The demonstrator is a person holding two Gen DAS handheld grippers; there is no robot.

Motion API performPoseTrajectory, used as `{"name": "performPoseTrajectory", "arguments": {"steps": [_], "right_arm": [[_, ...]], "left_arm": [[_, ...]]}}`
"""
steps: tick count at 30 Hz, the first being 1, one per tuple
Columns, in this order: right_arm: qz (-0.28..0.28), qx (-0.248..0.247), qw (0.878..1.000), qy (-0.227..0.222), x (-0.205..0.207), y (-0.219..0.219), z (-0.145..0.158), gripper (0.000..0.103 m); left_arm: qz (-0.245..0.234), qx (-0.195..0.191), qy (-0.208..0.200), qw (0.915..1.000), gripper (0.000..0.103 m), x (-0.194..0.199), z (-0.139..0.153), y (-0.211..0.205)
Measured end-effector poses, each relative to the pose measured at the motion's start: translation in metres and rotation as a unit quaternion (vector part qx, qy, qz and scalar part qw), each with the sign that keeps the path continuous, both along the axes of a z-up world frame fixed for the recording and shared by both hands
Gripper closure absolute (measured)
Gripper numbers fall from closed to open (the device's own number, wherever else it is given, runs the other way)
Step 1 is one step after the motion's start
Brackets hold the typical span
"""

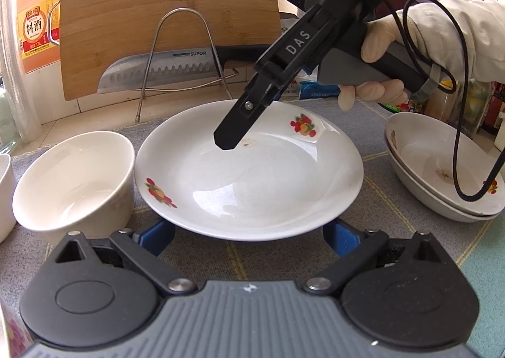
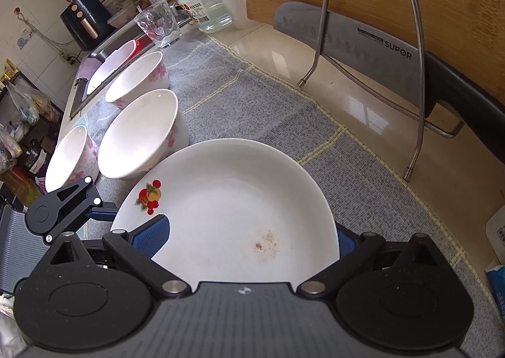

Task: Organize plates and bowls
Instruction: 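Lift the flat plate with the right gripper and carry it toward the stack, then lower the flat plate onto the stacked plates and open the right gripper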

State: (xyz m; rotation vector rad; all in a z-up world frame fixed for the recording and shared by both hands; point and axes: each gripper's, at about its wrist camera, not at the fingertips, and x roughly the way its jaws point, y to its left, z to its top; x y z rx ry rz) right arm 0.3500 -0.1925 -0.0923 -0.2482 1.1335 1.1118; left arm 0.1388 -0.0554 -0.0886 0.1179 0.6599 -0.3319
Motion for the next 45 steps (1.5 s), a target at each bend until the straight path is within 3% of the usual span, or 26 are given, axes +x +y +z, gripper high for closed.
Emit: {"name": "performPoseTrajectory", "arguments": {"steps": [29, 45], "right_arm": [[-0.067, 0.014, 0.997, -0.021, -0.092, -0.054, 0.044, 0.000], [-0.155, 0.020, 0.987, -0.038, -0.138, -0.128, 0.055, 0.000]], "left_arm": [[-0.091, 0.004, 0.005, 0.9959, 0.004, -0.060, 0.040, -0.014], [-0.182, 0.010, 0.006, 0.9833, 0.004, -0.074, 0.050, -0.068]]}}
